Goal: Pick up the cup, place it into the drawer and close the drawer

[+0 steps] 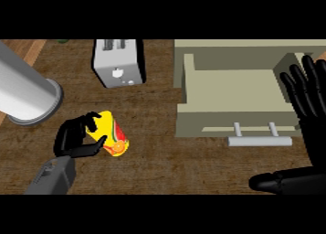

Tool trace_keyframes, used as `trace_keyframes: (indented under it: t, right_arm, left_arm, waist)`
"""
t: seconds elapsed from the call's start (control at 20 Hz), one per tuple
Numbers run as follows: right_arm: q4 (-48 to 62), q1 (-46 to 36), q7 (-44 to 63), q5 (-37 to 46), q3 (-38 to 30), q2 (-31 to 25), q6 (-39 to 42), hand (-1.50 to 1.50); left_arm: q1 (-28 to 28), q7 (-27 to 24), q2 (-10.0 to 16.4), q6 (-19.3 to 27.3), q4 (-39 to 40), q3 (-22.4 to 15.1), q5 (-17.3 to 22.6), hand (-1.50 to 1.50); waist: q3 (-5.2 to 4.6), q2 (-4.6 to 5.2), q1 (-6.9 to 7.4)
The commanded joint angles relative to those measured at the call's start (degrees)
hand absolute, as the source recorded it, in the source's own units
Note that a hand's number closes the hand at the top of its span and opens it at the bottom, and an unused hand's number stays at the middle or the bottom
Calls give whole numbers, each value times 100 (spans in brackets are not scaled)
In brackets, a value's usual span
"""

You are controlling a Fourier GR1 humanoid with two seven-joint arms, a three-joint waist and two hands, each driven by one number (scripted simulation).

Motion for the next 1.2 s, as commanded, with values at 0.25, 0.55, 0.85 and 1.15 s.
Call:
trace_keyframes:
  t: [0.25, 0.55, 0.85, 1.15]
  right_arm:
    - [91, 43, -122, 226, 174, 111, -42, -150]
    - [-442, 230, 291, 185, 212, 94, -137, -150]
    - [-112, 16, 178, 211, 79, 84, -181, -150]
    - [98, 397, -401, 67, -93, 1, 177, -150]
  left_arm:
    - [392, -439, -446, 546, -642, 355, 511, 150]
    - [777, 285, -555, 570, -2145, -172, 474, 150]
    - [446, 1904, -748, 997, -3755, -553, 685, 150]
    - [310, 3129, -959, 1506, -4925, -882, 965, 150]
  waist:
    - [-35, 20, 54]
    - [-33, -1, 58]
    - [-32, 4, 72]
    - [-33, 15, 25]
